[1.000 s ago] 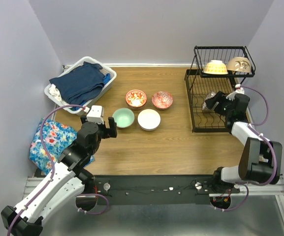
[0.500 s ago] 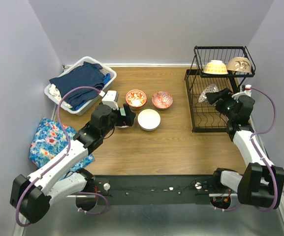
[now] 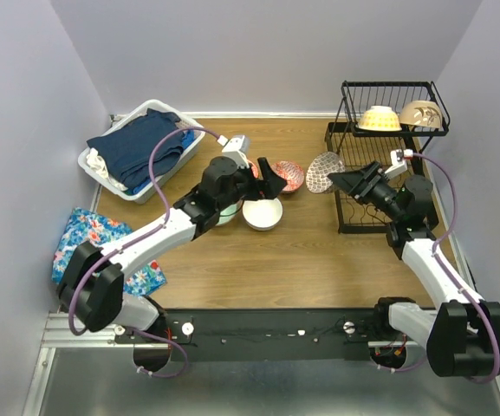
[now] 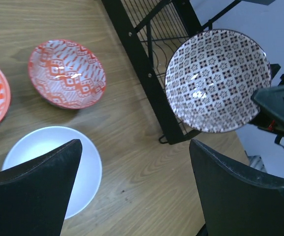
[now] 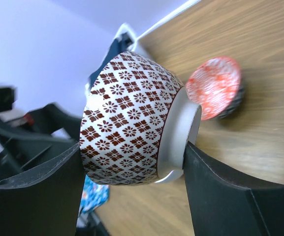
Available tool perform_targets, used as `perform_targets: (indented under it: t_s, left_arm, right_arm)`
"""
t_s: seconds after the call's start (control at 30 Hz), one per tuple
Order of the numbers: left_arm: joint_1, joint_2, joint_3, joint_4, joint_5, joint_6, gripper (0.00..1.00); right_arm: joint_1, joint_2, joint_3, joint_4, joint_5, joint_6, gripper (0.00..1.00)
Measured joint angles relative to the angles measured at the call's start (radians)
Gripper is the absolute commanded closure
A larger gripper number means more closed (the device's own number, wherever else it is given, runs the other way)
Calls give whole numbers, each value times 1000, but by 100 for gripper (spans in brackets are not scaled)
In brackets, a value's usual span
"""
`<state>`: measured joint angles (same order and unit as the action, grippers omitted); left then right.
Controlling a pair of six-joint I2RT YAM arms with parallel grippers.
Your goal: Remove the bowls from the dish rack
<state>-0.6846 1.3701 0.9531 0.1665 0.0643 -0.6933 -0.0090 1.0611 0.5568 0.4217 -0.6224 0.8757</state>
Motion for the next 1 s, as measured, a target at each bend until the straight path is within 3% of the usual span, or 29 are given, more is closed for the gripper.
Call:
perform_targets:
  t_s: [0.17, 0.37, 0.57, 0.73, 0.87, 0.93, 0.97, 1.0]
  left_arm:
    - [-35, 99, 77, 16, 9, -60, 1]
    - [-78, 190, 148, 11, 9, -111, 10]
    - [-97, 236, 158, -31, 10, -157, 39]
    - [-105, 236, 155, -25, 21, -186, 77]
    - [-109, 227, 143, -10, 36, -215, 100]
    - [-101, 218, 142, 6, 50, -235, 100]
    - [-101, 210, 142, 7, 47, -233, 100]
    - [-101, 203, 142, 2, 44, -230, 100]
  right_arm:
    - [47, -10, -27, 64, -82, 44, 68]
    - [89, -35, -49, 120, -137, 67, 68]
    - [105, -58, -61, 146, -150, 70, 67]
    - [112, -61, -82, 145, -150, 74, 66]
    - [114, -65, -93, 144, -150, 85, 55]
    - [114, -68, -95, 143, -149, 80, 48]
    - [115, -68, -96, 143, -150, 77, 33]
    - [117, -71, -96, 143, -150, 72, 26]
